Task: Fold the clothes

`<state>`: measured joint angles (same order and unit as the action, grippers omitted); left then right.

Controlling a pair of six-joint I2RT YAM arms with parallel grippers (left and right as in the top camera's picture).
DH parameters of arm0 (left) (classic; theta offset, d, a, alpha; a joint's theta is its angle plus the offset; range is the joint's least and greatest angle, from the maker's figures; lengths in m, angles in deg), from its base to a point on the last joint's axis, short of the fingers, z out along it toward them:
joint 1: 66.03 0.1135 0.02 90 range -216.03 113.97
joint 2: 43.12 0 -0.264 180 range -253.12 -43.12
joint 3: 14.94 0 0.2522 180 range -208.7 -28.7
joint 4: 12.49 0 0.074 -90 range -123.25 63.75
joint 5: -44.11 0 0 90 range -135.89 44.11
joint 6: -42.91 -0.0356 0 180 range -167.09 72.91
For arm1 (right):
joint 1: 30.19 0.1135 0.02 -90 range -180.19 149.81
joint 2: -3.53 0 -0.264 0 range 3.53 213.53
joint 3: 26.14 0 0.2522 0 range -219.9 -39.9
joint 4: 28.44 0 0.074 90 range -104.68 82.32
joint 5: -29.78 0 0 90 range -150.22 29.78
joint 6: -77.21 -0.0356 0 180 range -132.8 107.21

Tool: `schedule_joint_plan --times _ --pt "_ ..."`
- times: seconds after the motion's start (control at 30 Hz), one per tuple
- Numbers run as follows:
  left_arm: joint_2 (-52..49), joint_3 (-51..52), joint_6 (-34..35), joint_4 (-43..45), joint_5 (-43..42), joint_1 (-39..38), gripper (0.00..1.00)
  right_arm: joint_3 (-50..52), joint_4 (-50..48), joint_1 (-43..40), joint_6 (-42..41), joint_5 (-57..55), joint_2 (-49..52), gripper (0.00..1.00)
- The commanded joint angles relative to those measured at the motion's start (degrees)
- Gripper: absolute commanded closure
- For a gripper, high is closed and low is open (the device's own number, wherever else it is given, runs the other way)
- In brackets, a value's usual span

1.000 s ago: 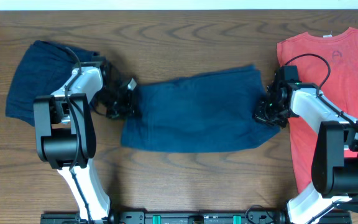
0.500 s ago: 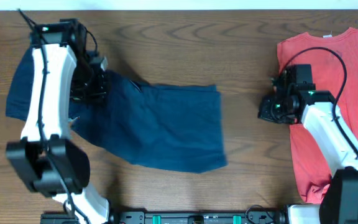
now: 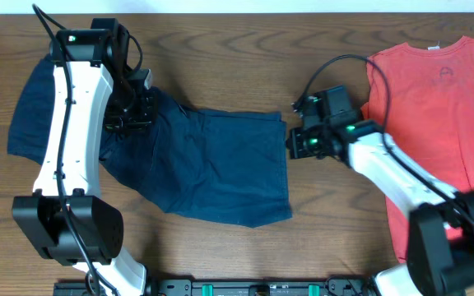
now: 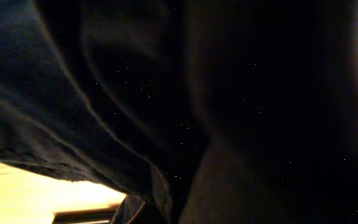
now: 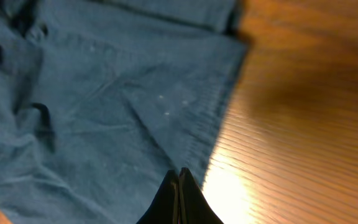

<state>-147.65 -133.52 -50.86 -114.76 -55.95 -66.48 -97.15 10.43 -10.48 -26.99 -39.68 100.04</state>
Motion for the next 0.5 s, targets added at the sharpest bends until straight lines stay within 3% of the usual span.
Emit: schedule_joint_plan --times 0.0,0.23,0.47 --pt "0.1 -0.5 1.6 -0.5 0.0 0.1 0.92 -0.1 -1.2 2.2 -4.2 -2.5 4.7 0.99" --pt "0.1 -0.5 2.5 -0.5 -1.5 0.0 0.93 -0.1 0.5 2.9 -12.5 -1.8 11.5 0.99" --pt "0.1 -0.5 10.1 2.7 -1.5 -3.4 0.93 -0.1 2.5 2.9 -18.3 -2.4 11.6 0.99"
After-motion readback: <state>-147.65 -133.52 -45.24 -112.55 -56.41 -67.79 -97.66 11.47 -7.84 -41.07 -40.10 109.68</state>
